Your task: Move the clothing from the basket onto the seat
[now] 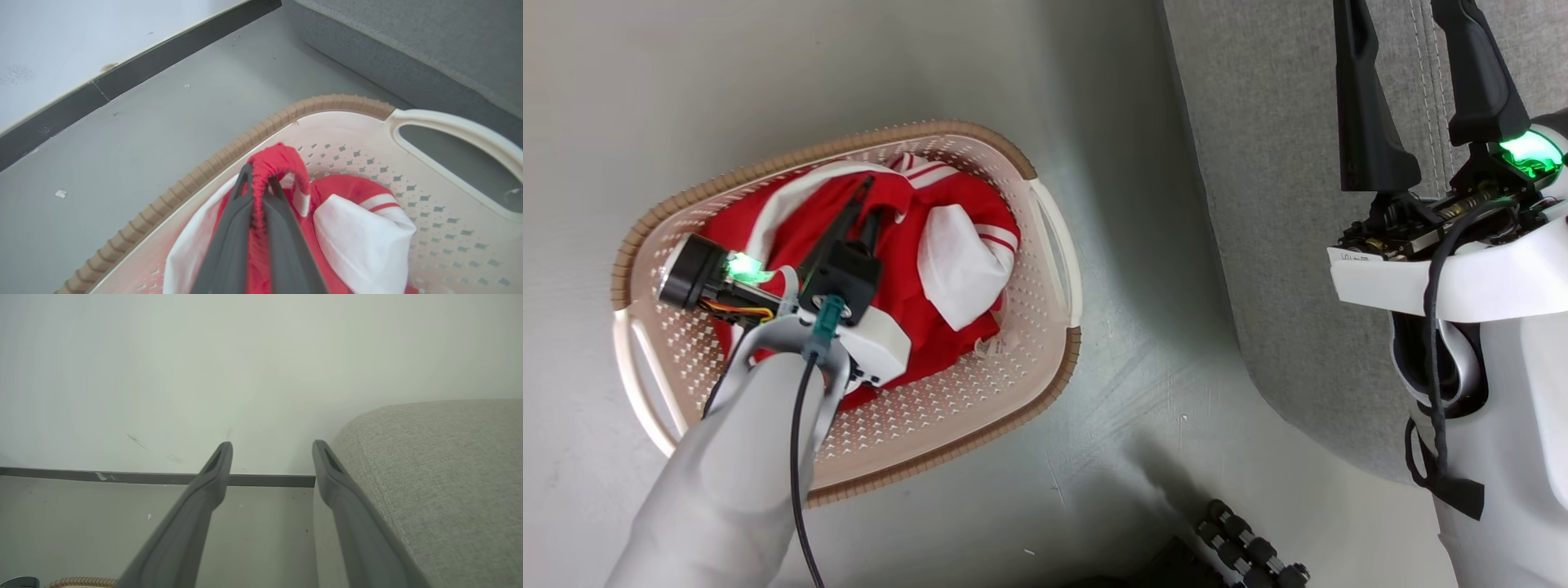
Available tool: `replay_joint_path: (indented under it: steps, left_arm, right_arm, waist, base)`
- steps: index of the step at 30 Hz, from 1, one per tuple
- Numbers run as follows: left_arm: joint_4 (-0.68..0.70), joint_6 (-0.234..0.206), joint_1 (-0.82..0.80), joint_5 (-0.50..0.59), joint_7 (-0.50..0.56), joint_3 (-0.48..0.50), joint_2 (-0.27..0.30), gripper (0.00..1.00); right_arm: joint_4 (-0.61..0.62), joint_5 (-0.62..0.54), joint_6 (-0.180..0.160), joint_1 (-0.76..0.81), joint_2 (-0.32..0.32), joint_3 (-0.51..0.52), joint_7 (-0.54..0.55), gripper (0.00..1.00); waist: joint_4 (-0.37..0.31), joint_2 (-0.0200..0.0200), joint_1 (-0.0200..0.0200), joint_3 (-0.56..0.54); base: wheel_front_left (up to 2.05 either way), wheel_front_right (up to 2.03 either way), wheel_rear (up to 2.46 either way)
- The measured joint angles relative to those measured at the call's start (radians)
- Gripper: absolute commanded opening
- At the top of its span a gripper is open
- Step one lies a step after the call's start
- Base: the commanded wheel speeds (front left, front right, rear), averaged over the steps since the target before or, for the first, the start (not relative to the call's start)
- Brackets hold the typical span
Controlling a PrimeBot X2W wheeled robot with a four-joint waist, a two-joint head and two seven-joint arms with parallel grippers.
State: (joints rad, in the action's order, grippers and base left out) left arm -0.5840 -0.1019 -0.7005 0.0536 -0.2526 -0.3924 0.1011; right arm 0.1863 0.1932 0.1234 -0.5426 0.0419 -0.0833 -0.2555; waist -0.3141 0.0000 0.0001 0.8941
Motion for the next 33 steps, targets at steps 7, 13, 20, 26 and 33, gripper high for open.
replay_joint_path:
  steps: [7,13,20,26,33]
  left_arm:
    - [0.144,0.009,0.066,-0.010,-0.003,-0.009,0.010,0.00]
    - [0.254,0.009,0.105,-0.027,-0.004,-0.003,0.033,0.00]
    - [0.361,0.017,0.139,-0.054,-0.004,0.015,0.044,0.00]
    - [0.440,0.017,0.153,-0.072,-0.004,0.038,0.062,0.00]
    - [0.497,0.021,0.188,-0.088,-0.004,0.054,0.067,0.00]
  right_arm:
    - [-0.011,-0.022,0.000,0.000,0.001,0.002,0.000,1.00]
    - [-0.038,-0.045,0.000,0.001,0.002,-0.002,0.000,1.00]
    - [-0.070,-0.072,0.000,0.005,0.002,-0.029,0.000,1.00]
    - [-0.099,-0.096,0.000,0.010,0.004,-0.040,0.000,1.00]
    - [-0.127,-0.120,0.000,0.039,0.005,-0.061,0.000,1.00]
  waist:
    - [0.028,0.0000,0.0000,-0.042]
    - [0.055,0.0000,0.0000,-0.086]
    - [0.086,0.0000,0.0000,-0.145]
    - [0.111,0.0001,0.0000,-0.202]
    - [0.136,0.0001,0.0000,-0.264]
  base:
    - [0.00,0.00,0.00]
    - [0.00,0.00,0.00]
    - [0.00,0.00,0.00]
    - [0.00,0.00,0.00]
    - [0.00,0.00,0.00]
